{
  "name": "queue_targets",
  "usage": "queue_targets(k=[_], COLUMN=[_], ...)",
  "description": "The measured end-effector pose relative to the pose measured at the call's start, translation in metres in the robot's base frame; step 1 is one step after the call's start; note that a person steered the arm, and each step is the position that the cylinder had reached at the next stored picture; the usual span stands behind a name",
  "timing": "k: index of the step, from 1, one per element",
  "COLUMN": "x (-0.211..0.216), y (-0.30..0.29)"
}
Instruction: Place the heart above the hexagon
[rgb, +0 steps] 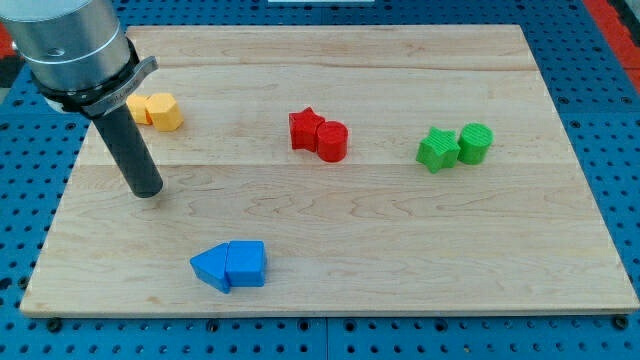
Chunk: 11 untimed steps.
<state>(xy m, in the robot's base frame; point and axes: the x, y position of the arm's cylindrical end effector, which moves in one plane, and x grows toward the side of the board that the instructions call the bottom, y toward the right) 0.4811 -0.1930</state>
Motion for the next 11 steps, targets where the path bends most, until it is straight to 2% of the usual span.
queue_targets(k=[1,4,5,6,7,9,10,11], x=[-0.015,-0.155,-0.172,-0.131,-0.130,-0.205,-0.208,-0.208], y=[-0.032,-0.029,-0.022,-0.020,-0.078,-0.074,-0.031,-0.030])
